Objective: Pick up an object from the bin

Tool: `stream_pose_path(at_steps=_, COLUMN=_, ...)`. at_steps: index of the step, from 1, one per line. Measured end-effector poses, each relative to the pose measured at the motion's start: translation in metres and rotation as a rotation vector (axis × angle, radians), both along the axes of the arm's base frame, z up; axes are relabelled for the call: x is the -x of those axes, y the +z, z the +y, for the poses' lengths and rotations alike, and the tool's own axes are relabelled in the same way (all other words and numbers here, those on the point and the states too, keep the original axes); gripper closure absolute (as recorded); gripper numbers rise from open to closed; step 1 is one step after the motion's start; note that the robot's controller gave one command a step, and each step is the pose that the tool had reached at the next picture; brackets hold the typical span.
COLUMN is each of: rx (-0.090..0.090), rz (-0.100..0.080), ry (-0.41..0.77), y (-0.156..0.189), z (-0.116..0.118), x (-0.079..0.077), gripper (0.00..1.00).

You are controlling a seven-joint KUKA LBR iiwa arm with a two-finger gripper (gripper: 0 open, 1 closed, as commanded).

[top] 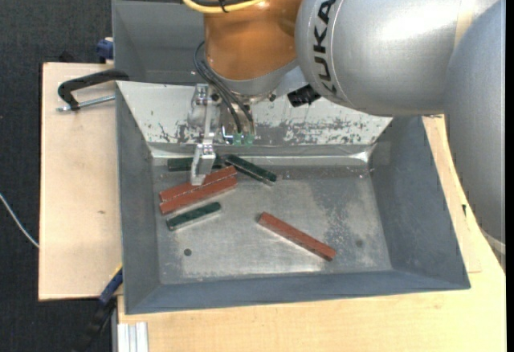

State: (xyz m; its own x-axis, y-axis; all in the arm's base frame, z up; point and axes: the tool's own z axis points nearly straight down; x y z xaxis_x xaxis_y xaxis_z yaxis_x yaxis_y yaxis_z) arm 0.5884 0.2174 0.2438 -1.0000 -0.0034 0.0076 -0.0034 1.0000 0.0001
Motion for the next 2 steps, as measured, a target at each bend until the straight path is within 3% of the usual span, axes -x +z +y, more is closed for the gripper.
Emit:
stream_pose_path(at_steps=1, rx=-0.002, rz=-0.009, ry=-0.002, y=0.005, z=-0.001, x=-0.002, gripper=0.00)
stream_pose_path(at_steps=2, rx=-0.004, rz=-0.014, ry=-0.038, y=-0.049, z=-0.005, x=0.002, gripper=0.00)
